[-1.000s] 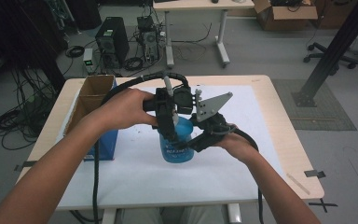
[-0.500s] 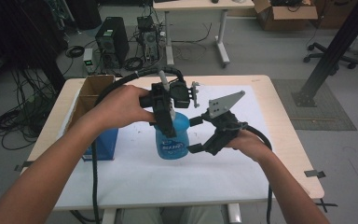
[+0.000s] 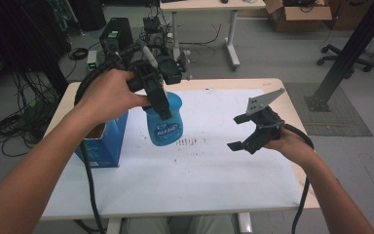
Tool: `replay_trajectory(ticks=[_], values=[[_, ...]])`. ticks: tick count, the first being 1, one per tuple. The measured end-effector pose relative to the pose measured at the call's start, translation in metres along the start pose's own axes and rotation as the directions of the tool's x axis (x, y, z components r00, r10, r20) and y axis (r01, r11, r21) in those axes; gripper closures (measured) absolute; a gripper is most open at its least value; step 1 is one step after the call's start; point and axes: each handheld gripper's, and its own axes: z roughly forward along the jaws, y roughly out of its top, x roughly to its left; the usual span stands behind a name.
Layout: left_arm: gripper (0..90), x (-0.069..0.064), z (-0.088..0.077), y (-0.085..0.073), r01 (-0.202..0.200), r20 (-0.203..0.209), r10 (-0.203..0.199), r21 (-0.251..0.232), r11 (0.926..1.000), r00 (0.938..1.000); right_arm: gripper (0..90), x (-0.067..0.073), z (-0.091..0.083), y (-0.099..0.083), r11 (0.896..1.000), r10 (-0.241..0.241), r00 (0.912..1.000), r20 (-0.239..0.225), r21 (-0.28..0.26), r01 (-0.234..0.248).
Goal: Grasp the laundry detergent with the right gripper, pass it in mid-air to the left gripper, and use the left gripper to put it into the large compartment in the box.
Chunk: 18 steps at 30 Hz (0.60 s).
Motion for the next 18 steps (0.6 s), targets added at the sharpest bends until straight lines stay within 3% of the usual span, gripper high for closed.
replay_trajectory(ticks=[6,10,11,12,18], values=[[37.7,0.011,-0.018,-0.006,0.067,-0.028,-0.067,-0.001,0.9977,0.9973,3.0,-0.006,-0.014,-0.005,0.999,0.015,0.9993,0.036,0.029,-0.016],[37.8,0.023,-0.034,-0.014,0.16,-0.057,-0.16,-0.007,0.987,0.9854,2.6,-0.009,-0.025,-0.008,0.998,0.022,0.9974,0.069,0.049,-0.026],[37.9,0.023,-0.034,-0.014,0.16,-0.057,-0.16,-0.007,0.987,0.9854,2.6,-0.009,-0.025,-0.008,0.998,0.022,0.9974,0.069,0.049,-0.026],[37.8,0.028,-0.039,-0.018,0.192,-0.065,-0.193,-0.017,0.9812,0.979,2.5,-0.01,-0.029,-0.009,0.998,0.023,0.9967,0.078,0.058,-0.027],[37.9,0.044,-0.054,-0.03,0.293,-0.088,-0.295,-0.041,0.9553,0.9513,2.4,-0.013,-0.035,-0.01,0.996,0.019,0.9951,0.097,0.09,-0.028]])
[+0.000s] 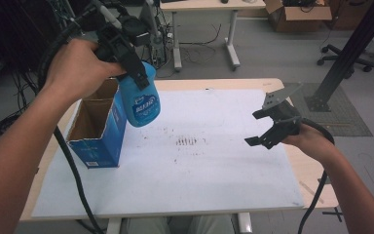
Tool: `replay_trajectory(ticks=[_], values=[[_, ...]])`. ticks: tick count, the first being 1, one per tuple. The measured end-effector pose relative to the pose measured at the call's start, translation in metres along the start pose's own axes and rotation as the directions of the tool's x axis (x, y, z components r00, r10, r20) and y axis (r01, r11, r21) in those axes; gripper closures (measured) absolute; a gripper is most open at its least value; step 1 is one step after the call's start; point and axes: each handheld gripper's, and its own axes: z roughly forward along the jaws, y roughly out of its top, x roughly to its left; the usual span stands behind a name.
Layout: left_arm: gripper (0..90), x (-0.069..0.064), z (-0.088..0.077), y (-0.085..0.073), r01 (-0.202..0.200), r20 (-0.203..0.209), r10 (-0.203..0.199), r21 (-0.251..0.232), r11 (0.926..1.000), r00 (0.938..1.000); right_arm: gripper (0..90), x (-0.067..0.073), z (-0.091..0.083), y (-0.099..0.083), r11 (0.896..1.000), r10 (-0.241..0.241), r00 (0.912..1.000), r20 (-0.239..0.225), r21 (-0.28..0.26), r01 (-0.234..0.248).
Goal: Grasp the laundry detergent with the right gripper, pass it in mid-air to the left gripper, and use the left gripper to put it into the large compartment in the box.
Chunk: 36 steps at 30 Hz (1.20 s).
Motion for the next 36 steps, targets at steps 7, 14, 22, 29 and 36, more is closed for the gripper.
replay_trajectory(ticks=[7,14,22,29,36], values=[[38.0,0.019,-0.011,-0.009,0.133,-0.042,-0.133,-0.004,0.9911,0.9902,2.6,-0.004,-0.005,-0.004,1.0,0.0,0.9999,0.011,0.023,0.0],[38.0,0.044,-0.016,-0.027,0.294,-0.083,-0.292,0.009,0.9558,0.9527,2.6,-0.008,-0.011,-0.006,0.999,0.0,0.9999,0.013,0.034,0.0],[38.1,0.066,-0.012,-0.044,0.433,-0.12,-0.427,0.027,0.901,0.8962,2.7,-0.01,-0.01,-0.009,0.999,-0.002,0.9999,0.011,0.039,0.002],[38.2,0.082,-0.008,-0.057,0.547,-0.145,-0.54,0.016,0.8367,0.8292,2.8,-0.012,-0.014,-0.013,0.999,-0.002,0.9999,0.012,0.037,0.001],[38.2,0.091,0.002,-0.065,0.6,-0.179,-0.59,0.003,0.8002,0.7876,3.1,-0.013,-0.019,-0.018,0.999,0.004,0.9998,0.017,0.036,-0.004]])
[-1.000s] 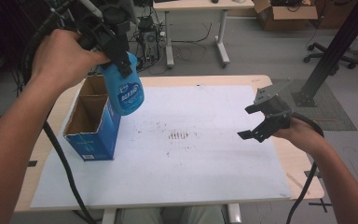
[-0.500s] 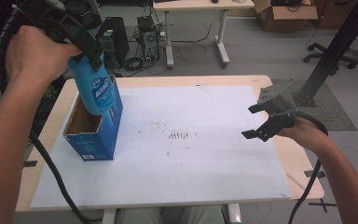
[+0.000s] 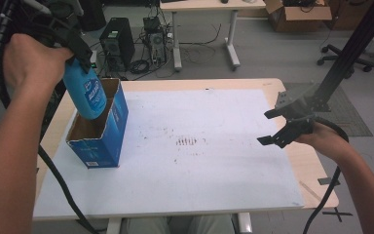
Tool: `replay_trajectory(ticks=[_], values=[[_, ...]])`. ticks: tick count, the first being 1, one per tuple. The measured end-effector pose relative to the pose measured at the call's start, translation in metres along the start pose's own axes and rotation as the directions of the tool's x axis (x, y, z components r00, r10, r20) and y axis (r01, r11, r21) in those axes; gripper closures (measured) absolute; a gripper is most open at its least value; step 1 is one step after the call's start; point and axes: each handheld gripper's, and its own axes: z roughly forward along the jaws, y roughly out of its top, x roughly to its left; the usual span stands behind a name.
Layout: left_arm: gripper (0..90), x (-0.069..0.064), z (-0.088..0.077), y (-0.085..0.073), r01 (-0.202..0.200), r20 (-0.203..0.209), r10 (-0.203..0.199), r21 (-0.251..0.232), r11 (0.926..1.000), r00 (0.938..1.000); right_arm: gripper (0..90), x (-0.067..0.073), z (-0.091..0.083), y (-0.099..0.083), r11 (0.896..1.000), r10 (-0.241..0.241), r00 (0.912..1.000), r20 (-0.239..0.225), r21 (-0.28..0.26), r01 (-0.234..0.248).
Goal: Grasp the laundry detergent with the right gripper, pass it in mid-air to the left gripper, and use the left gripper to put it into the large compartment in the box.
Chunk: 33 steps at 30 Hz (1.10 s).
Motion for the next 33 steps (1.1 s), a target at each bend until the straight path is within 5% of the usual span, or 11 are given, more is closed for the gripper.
replay_trajectory(ticks=[13,33], values=[[38.2,0.008,0.036,-0.005,0.044,-0.02,-0.044,-0.01,0.999,0.9988,3.6,0.0,0.001,-0.005,1.0,0.008,1.0,0.005,0.005,-0.008],[38.2,0.008,0.109,-0.019,0.03,-0.026,-0.03,0.006,0.9995,0.9992,3.6,-0.002,0.006,-0.015,0.999,0.039,0.9992,0.01,0.02,-0.039]])
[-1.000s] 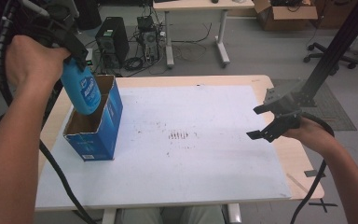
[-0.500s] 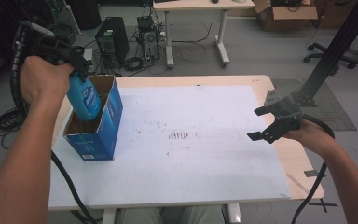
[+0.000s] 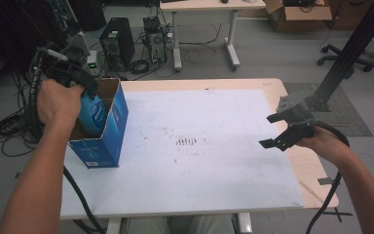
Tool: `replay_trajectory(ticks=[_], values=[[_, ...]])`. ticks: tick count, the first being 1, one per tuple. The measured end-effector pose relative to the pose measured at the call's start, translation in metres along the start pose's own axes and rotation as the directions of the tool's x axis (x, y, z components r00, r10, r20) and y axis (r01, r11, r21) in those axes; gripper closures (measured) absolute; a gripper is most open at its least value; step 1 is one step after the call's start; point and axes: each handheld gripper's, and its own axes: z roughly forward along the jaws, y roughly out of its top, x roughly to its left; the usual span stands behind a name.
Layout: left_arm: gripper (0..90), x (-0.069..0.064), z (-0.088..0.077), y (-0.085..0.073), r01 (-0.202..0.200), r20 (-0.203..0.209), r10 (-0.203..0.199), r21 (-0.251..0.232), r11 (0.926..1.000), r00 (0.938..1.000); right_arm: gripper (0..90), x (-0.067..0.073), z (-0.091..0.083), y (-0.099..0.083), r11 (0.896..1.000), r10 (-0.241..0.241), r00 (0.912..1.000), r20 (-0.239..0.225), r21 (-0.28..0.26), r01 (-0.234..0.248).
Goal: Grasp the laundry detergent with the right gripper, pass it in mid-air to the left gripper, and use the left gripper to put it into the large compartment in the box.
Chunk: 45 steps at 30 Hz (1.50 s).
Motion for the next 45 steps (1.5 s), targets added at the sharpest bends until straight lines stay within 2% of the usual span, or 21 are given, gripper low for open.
replay_trajectory(ticks=[1,2,7,22,36,45], values=[[38.2,-0.001,0.009,-0.002,-0.002,0.0,0.002,0.005,1.0,1.0,3.6,0.0,0.001,-0.002,1.0,0.007,1.0,-0.002,0.003,-0.007],[38.2,-0.001,0.009,-0.002,-0.002,0.0,0.002,0.005,1.0,1.0,3.6,0.0,0.001,-0.002,1.0,0.007,1.0,-0.002,0.003,-0.007],[38.3,-0.002,0.031,-0.006,-0.005,0.007,0.005,0.013,0.9999,1.0,3.7,-0.001,0.004,-0.005,1.0,0.015,0.9999,-0.002,0.009,-0.015],[38.2,-0.005,0.065,-0.015,-0.017,0.011,0.017,0.03,0.9994,0.9998,4.3,-0.001,0.007,-0.009,0.999,0.023,0.9997,-0.004,0.022,-0.023],[38.2,-0.008,0.087,-0.019,-0.044,0.029,0.042,0.061,0.9972,0.9987,4.6,-0.002,0.009,-0.013,0.999,0.032,0.9995,-0.007,0.031,-0.031],[38.2,-0.009,0.092,-0.018,-0.045,0.036,0.043,0.067,0.9967,0.9984,4.9,-0.002,0.008,-0.014,0.999,0.039,0.9992,-0.006,0.035,-0.039]])
